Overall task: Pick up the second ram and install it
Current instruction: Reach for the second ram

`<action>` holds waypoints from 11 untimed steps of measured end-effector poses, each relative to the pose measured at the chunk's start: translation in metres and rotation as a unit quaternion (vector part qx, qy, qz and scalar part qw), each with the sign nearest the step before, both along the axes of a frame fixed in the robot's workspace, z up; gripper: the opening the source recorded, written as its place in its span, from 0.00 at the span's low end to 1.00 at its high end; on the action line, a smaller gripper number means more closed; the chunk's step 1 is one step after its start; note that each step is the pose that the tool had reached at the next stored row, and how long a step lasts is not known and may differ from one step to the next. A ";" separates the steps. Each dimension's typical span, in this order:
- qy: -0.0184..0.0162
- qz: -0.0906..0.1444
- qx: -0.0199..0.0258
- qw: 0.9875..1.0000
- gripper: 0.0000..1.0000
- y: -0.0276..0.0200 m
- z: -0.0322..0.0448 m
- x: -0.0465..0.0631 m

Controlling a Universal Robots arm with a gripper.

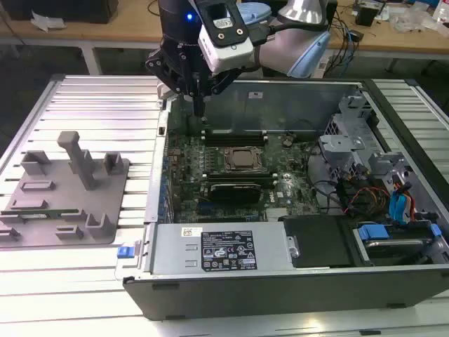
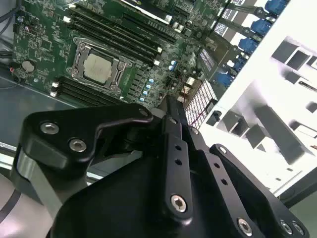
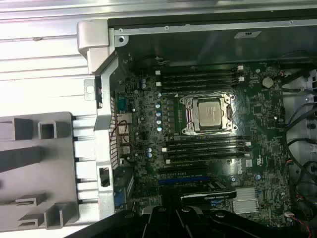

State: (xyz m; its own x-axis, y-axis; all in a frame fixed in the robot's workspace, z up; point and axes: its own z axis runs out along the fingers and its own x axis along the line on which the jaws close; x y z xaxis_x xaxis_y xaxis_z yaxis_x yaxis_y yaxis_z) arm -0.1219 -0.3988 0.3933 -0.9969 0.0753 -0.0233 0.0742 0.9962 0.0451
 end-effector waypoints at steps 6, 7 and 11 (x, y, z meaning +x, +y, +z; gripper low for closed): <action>0.000 0.000 0.000 1.000 0.08 0.0000 0.0000 0.000; 0.000 0.000 0.000 1.000 0.08 0.0000 0.0000 0.000; 0.000 0.000 0.000 1.000 0.08 0.0000 0.0000 0.000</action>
State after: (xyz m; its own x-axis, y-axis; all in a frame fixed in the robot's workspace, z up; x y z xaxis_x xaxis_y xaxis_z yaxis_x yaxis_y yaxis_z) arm -0.1219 -0.3988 0.3933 -0.9969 0.0753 -0.0233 0.0741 0.9962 0.0451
